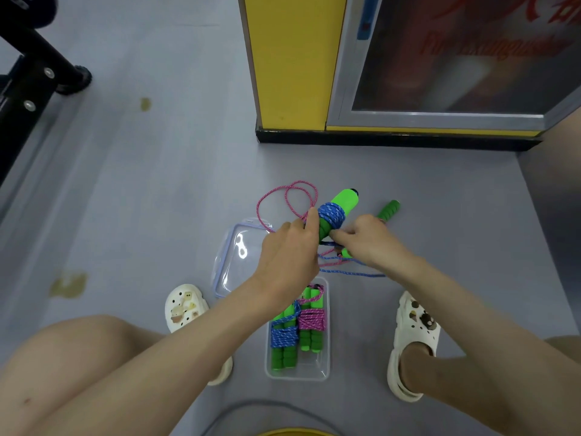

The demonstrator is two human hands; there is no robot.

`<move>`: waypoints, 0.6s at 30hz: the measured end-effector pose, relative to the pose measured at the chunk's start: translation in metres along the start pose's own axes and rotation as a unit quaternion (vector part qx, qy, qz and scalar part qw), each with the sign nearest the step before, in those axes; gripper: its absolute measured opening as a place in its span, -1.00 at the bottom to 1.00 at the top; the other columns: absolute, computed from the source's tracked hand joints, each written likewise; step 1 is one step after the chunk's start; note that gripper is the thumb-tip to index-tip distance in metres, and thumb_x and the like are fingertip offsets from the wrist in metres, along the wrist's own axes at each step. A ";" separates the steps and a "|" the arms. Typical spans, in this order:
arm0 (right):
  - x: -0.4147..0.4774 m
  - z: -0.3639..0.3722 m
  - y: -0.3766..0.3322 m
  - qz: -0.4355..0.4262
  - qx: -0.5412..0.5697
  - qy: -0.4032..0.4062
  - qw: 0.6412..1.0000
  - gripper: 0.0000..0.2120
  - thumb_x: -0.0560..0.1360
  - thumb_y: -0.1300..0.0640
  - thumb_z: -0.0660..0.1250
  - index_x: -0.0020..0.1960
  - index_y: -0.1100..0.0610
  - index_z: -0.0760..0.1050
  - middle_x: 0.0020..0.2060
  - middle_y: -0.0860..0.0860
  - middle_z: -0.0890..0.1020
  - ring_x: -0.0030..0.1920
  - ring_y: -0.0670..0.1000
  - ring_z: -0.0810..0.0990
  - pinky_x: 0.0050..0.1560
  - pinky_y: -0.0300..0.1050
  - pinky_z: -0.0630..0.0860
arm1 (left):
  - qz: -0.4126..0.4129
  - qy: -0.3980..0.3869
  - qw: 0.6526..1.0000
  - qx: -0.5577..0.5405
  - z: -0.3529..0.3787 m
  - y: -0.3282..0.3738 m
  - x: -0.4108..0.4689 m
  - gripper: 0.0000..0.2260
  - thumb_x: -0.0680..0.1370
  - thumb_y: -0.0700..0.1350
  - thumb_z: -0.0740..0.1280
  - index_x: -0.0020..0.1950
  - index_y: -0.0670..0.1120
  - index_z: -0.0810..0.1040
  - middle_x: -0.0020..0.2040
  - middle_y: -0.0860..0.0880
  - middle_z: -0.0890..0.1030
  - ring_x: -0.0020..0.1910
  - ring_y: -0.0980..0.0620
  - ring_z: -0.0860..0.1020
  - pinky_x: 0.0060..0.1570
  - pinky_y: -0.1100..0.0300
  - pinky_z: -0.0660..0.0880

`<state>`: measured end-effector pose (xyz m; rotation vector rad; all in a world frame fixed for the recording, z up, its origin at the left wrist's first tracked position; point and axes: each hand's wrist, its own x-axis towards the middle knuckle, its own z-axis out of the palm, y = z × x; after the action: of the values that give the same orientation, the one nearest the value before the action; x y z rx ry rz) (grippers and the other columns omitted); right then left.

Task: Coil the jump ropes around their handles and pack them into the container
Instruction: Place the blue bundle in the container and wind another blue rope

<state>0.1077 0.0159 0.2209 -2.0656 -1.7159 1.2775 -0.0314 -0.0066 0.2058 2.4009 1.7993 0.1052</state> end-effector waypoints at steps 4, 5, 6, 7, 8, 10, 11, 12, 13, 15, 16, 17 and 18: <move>0.004 -0.005 -0.001 0.124 0.241 -0.131 0.953 -0.76 0.57 0.20 0.20 -0.19 0.26 0.54 -0.61 -0.03 0.34 -0.66 -0.13 0.13 -0.62 -0.31 0.04 | 0.012 -0.001 0.999 0.041 0.001 0.001 -0.002 -0.36 0.51 -0.25 0.26 0.54 -0.18 0.06 0.11 -0.13 0.52 0.05 -0.10 0.50 -0.29 0.11 0.29; 0.005 -0.006 -0.001 0.130 0.288 -0.143 0.938 -0.76 0.59 0.20 0.17 -0.13 0.30 0.53 -0.61 -0.03 0.34 -0.66 -0.15 0.11 -0.63 -0.31 0.03 | 0.014 0.007 0.999 0.040 0.001 -0.001 -0.001 -0.34 0.48 -0.26 0.29 0.53 -0.20 0.09 0.08 -0.14 0.53 0.02 -0.11 0.51 -0.31 0.11 0.29; 0.006 -0.008 -0.001 0.134 0.334 -0.154 0.920 -0.75 0.61 0.20 0.14 -0.10 0.32 0.51 -0.60 -0.03 0.34 -0.67 -0.16 0.10 -0.64 -0.33 0.03 | 0.017 0.014 0.999 0.037 0.000 -0.003 -0.001 -0.33 0.44 -0.27 0.34 0.51 -0.23 0.16 0.02 -0.16 0.56 -0.05 -0.12 0.53 -0.35 0.11 0.29; 0.006 -0.009 -0.001 0.140 0.373 -0.163 0.903 -0.74 0.63 0.21 0.11 -0.08 0.33 0.49 -0.59 -0.03 0.36 -0.67 -0.17 0.10 -0.65 -0.35 0.03 | 0.019 0.020 0.999 0.037 0.000 -0.005 -0.001 -0.31 0.37 -0.27 0.41 0.47 -0.25 0.26 -0.06 -0.17 0.58 -0.14 -0.12 0.55 -0.41 0.13 0.27; 0.005 -0.010 -0.002 0.144 0.400 -0.172 0.889 -0.74 0.63 0.20 0.09 -0.07 0.33 0.47 -0.58 -0.02 0.37 -0.67 -0.18 0.11 -0.66 -0.36 0.04 | 0.023 0.027 0.999 0.041 0.000 -0.007 -0.001 -0.30 0.29 -0.28 0.47 0.41 -0.27 0.35 -0.15 -0.17 0.59 -0.23 -0.11 0.55 -0.46 0.16 0.25; 0.003 -0.012 -0.002 0.146 0.424 -0.184 0.875 -0.75 0.62 0.13 0.15 -0.05 0.31 0.45 -0.55 -0.01 0.39 -0.67 -0.18 0.12 -0.67 -0.38 0.05 | 0.037 0.056 0.997 0.043 0.006 -0.009 0.000 -0.28 0.17 -0.30 0.52 0.33 -0.28 0.44 -0.23 -0.16 0.58 -0.33 -0.09 0.53 -0.52 0.21 0.20; 0.001 -0.013 -0.001 0.146 0.425 -0.180 0.875 -0.73 0.60 0.05 0.20 -0.06 0.27 0.45 -0.54 -0.01 0.40 -0.66 -0.18 0.12 -0.67 -0.38 0.05 | 0.045 0.070 0.996 0.036 0.008 -0.009 0.000 -0.28 0.16 -0.31 0.52 0.32 -0.28 0.45 -0.22 -0.16 0.58 -0.33 -0.09 0.53 -0.52 0.21 0.19; 0.001 -0.013 0.000 0.146 0.419 -0.165 0.881 -0.69 0.57 -0.03 0.25 -0.11 0.23 0.46 -0.53 0.00 0.40 -0.65 -0.18 0.11 -0.67 -0.37 0.06 | 0.056 0.084 0.995 0.022 0.009 -0.009 0.000 -0.28 0.16 -0.32 0.52 0.32 -0.28 0.45 -0.19 -0.17 0.58 -0.32 -0.10 0.53 -0.53 0.21 0.21; -0.001 -0.012 0.000 0.148 0.407 -0.138 0.891 -0.67 0.53 -0.10 0.29 -0.18 0.18 0.46 -0.55 -0.01 0.40 -0.64 -0.16 0.11 -0.67 -0.35 0.05 | 0.069 0.095 0.993 0.006 0.011 -0.009 0.000 -0.29 0.19 -0.31 0.51 0.34 -0.27 0.44 -0.12 -0.17 0.59 -0.28 -0.11 0.54 -0.53 0.19 0.24; -0.001 -0.011 0.000 0.161 0.389 -0.067 0.905 -0.64 0.45 -0.17 0.37 -0.28 0.11 0.43 -0.59 -0.02 0.35 -0.64 -0.13 0.10 -0.64 -0.32 0.04 | 0.099 0.105 0.989 -0.026 0.014 -0.005 -0.001 -0.33 0.31 -0.20 0.48 0.40 -0.22 0.39 0.04 -0.17 0.56 -0.17 -0.12 0.53 -0.49 0.14 0.37; 0.000 -0.011 0.001 0.171 0.394 -0.033 0.903 -0.63 0.42 -0.16 0.40 -0.31 0.10 0.41 -0.61 -0.02 0.32 -0.64 -0.12 0.10 -0.63 -0.32 0.04 | 0.115 0.102 0.987 -0.037 0.014 -0.003 -0.002 -0.36 0.37 -0.11 0.44 0.42 -0.20 0.36 0.12 -0.16 0.53 -0.13 -0.11 0.51 -0.44 0.13 0.41; 0.001 -0.010 0.001 0.179 0.402 -0.004 0.898 -0.63 0.41 -0.15 0.42 -0.32 0.10 0.39 -0.62 -0.02 0.30 -0.64 -0.11 0.09 -0.62 -0.32 0.03 | 0.124 0.095 0.987 -0.050 0.013 -0.001 -0.003 -0.38 0.42 -0.03 0.39 0.44 -0.17 0.34 0.18 -0.15 0.51 -0.08 -0.10 0.50 -0.40 0.15 0.42; 0.002 -0.009 0.002 0.186 0.408 0.017 0.894 -0.63 0.40 -0.13 0.43 -0.33 0.09 0.38 -0.63 -0.02 0.29 -0.64 -0.10 0.09 -0.61 -0.32 0.03 | 0.124 0.082 0.986 -0.068 0.012 -0.001 -0.004 -0.40 0.46 0.05 0.32 0.45 -0.13 0.32 0.23 -0.12 0.48 -0.03 -0.08 0.48 -0.36 0.17 0.41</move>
<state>0.1156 0.0202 0.2243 -1.8664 -0.5597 1.6595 -0.0316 -0.0105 0.1941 2.5694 1.4861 0.4499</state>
